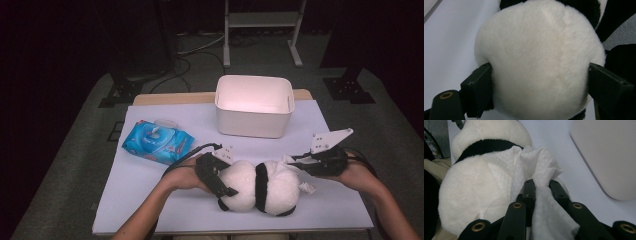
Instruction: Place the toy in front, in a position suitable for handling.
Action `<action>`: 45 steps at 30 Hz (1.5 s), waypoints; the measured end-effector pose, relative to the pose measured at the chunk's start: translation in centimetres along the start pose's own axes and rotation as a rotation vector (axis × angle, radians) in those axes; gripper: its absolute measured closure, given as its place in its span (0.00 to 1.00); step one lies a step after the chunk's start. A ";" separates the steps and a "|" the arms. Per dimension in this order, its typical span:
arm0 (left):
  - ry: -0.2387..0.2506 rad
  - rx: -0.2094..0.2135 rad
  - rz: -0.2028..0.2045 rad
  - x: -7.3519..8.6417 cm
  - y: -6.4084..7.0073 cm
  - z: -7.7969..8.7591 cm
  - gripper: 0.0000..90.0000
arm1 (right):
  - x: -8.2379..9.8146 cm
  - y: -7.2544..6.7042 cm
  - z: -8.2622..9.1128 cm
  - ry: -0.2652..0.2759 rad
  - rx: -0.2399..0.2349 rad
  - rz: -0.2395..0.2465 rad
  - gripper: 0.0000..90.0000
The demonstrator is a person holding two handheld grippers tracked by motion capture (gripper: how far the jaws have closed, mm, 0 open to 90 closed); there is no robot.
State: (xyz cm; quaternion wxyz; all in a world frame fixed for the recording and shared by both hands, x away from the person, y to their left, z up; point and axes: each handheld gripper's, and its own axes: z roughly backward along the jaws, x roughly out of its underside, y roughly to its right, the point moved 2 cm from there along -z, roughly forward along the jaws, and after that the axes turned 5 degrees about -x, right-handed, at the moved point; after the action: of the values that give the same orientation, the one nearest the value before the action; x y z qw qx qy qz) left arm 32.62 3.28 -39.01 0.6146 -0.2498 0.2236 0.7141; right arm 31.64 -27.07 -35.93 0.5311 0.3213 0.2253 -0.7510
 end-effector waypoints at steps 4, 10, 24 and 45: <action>-0.006 -0.003 -0.002 -0.1 0.1 0.0 0.15 | -0.5 -0.4 0.1 -0.007 0.001 0.023 0.85; 0.001 0.002 0.014 0.1 0.1 -0.1 0.15 | -2.5 -1.0 -1.3 -0.007 -0.033 0.072 0.84; -0.012 0.007 0.009 0.2 0.1 -0.1 0.14 | -6.4 -2.2 -3.7 -0.073 -0.106 0.146 0.65; 0.002 0.009 0.020 0.1 0.0 -0.2 0.14 | -5.8 -2.5 -3.0 -0.100 -0.078 0.178 0.84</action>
State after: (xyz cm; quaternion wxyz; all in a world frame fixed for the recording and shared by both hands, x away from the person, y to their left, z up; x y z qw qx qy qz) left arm 32.67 3.26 -39.19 0.6085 -0.2455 0.2298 0.7188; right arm 31.32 -20.34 -33.83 0.6185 0.2812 0.1983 -0.7064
